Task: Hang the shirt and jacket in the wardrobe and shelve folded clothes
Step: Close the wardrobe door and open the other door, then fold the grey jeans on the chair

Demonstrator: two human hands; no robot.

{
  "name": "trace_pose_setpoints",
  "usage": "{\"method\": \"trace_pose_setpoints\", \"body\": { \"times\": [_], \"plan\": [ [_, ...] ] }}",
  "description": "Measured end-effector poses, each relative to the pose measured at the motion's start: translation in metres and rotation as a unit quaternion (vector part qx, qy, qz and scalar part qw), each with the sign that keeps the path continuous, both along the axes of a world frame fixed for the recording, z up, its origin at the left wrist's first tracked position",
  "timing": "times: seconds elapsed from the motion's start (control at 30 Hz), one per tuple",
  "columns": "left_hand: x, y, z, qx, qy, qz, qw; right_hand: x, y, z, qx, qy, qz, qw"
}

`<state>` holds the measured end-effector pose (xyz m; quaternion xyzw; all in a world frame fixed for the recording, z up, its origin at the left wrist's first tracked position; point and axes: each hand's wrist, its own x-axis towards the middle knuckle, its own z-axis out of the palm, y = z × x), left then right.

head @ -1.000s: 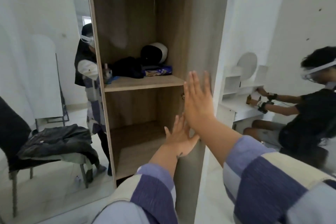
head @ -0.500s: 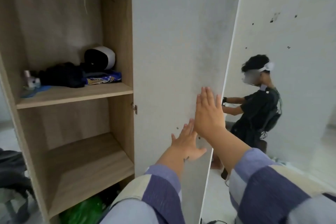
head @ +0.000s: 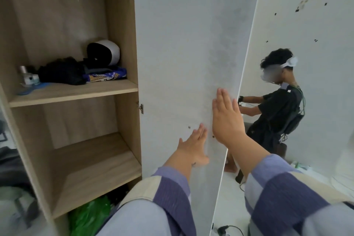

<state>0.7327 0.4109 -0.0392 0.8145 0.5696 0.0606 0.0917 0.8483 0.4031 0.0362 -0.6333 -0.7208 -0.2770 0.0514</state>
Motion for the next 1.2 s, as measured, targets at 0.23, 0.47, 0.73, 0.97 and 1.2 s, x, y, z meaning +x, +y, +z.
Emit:
{"method": "trace_pose_setpoints", "body": {
  "times": [0.23,0.47,0.73,0.97,1.2],
  "plan": [
    [-0.102,-0.050,0.009,0.068,0.080,0.139,0.985,-0.063,-0.017,-0.019,-0.047,0.062,0.083,0.993],
    [-0.189,-0.113,0.023,0.153,0.138,0.301,0.931,-0.154,-0.035,-0.041,-0.092,0.069,0.220,0.969],
    [-0.246,-0.220,-0.009,0.116,0.140,0.504,0.844,-0.247,-0.075,-0.061,-0.131,0.039,0.423,0.896],
    [-0.251,-0.361,-0.061,0.028,0.125,0.661,0.739,-0.319,-0.169,-0.112,-0.191,-0.002,0.573,0.797],
    [-0.225,-0.515,-0.116,-0.069,0.086,0.794,0.597,-0.365,-0.305,-0.164,-0.223,-0.081,0.692,0.682]
  ]
}}
